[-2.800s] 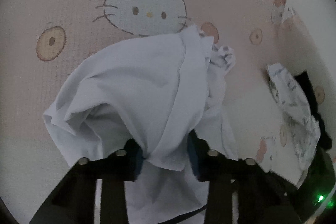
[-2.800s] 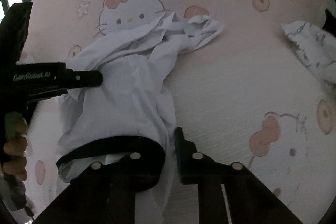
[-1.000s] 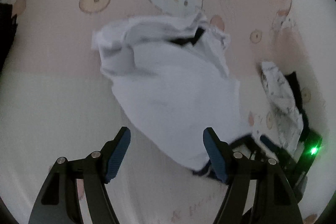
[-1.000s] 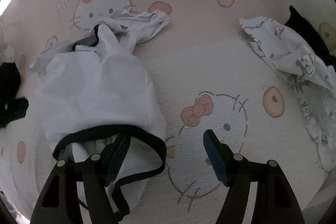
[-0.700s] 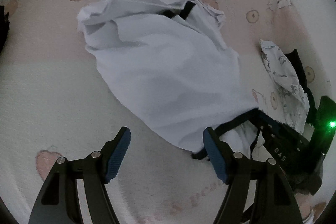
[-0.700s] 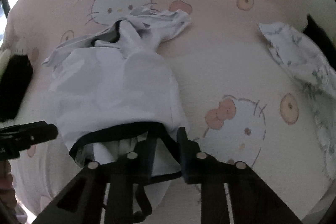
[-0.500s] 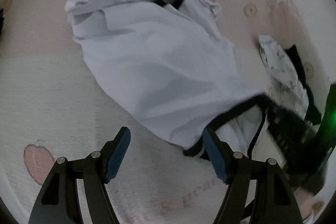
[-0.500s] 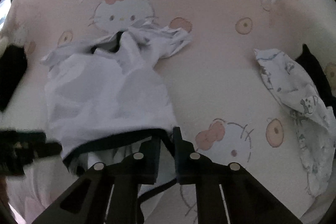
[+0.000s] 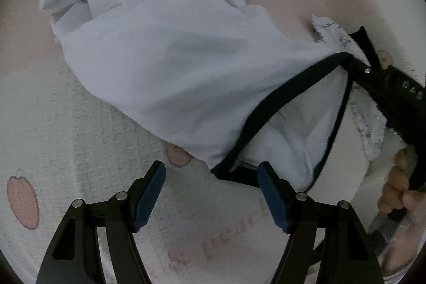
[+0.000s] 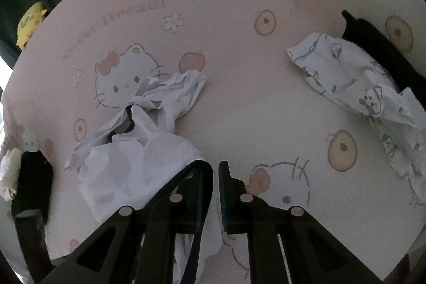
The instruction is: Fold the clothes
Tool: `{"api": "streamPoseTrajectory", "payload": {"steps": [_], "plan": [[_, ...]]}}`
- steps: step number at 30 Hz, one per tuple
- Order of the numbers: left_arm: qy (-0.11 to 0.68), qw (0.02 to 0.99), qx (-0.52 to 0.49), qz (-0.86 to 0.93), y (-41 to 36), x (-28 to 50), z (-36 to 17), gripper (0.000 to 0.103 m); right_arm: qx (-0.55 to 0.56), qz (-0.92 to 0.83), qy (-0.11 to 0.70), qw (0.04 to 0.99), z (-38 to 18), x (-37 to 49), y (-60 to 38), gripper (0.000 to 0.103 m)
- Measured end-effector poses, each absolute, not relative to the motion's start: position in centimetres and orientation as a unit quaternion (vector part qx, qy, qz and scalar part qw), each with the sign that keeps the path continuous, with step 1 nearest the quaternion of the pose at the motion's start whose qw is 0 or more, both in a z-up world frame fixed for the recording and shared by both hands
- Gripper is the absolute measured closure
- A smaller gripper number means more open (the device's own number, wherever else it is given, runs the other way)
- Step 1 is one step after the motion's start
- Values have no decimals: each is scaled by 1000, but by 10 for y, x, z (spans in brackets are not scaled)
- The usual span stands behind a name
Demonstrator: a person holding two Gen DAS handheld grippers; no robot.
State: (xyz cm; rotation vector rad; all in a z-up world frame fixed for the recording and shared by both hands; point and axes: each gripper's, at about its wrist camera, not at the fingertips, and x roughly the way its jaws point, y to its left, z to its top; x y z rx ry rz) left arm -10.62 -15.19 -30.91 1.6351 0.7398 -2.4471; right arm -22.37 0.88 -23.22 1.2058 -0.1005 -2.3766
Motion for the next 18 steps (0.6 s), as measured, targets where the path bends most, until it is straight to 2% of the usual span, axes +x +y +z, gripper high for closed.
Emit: {"api": "streamPoseTrajectory", "payload": {"steps": [7,10,11,12,14,18], "plan": [[224,76,502,-832,-156,-111,-311,34,447,-861,-44,239,-233,-228,12,94],[199,83,499,-839,-155,-110,-311,54,457,-855,-50,241,-237,-226,15,93],[189,85,500,-841,-154,-110,-311,57,468,-848,-46,244,-240,-227,14,89],[179,87,500,-843,-154,-109,-311,59,483,-841,-31,241,-245,-227,12,80],[162,90,501,-845,-153,-108,-311,65,493,-838,-11,233,-251,-224,9,69],[188,93,497,-842,-160,-107,-311,66,520,-819,-1,243,-265,-217,7,68]]}}
